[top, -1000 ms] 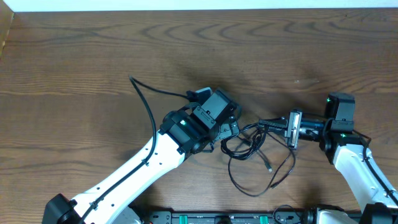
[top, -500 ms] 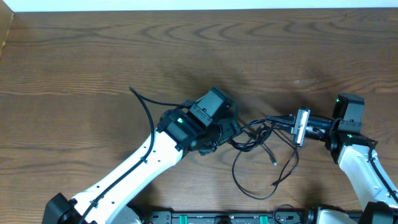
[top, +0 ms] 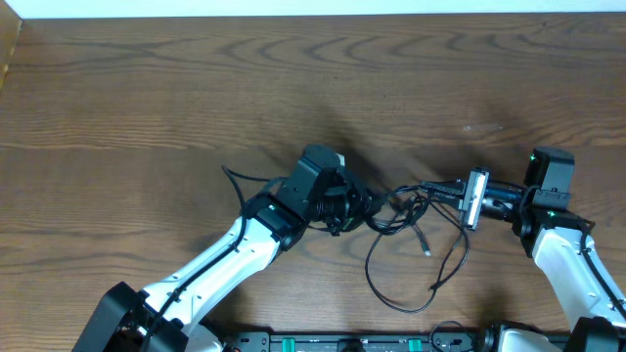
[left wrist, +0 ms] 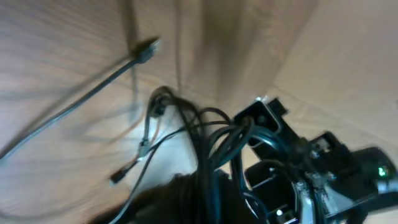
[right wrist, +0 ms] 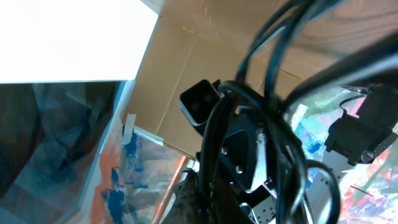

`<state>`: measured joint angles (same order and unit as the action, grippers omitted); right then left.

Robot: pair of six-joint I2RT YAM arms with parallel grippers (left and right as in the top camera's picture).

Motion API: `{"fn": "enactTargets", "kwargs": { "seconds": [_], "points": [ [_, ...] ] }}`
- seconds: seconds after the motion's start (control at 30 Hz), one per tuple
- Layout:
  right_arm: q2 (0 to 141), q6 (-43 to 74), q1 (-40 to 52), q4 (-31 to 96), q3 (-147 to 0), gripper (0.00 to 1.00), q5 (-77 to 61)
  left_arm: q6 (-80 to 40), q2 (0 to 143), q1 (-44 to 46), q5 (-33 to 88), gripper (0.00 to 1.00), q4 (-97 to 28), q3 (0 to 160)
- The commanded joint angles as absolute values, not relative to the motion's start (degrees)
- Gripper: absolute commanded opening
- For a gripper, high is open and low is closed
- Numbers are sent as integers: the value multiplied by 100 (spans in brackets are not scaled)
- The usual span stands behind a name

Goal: Untangle cables

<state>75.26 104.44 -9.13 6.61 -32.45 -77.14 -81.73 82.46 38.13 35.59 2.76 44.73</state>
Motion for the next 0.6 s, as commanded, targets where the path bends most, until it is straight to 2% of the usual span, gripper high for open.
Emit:
{"fn": "enactTargets", "kwargs": {
  "seconds": [0.0, 0.1, 0.23, 0.33, 0.4, 0.43, 0.47, 0.57],
  "points": [
    [7489, 10407, -956, 685, -3260, 1, -7990, -8423, 8241, 3804, 3312, 8, 353, 4521],
    [7489, 9817, -956, 624, -3260, 1, -7793, -8322, 8241, 3782, 2886, 8, -139, 4521],
    [7489, 6873, -952, 185, -3260, 3, -6460, -8213, 8241, 3548, 2359, 8, -1074, 4521],
    [7489, 4639, -943, 178, -3260, 20, -5660, -8213, 8241, 3245, 2285, 7, -1656, 4521],
    [7489, 3597, -943, 270, -3260, 28, -5603, -8208, 8241, 3033, 2283, 8, -1942, 4521],
    [7489, 3352, -943, 366, -3260, 33, -5601, -8187, 8241, 2919, 2255, 7, -2051, 4521],
    [7489, 3249, -941, 423, -3260, 34, -5614, -8167, 8241, 2845, 2209, 7, -2102, 4521],
    [7489, 2838, -858, 401, -3260, 32, -6335, -8152, 8241, 2711, 2073, 8, -2058, 4521]
  ]
}}
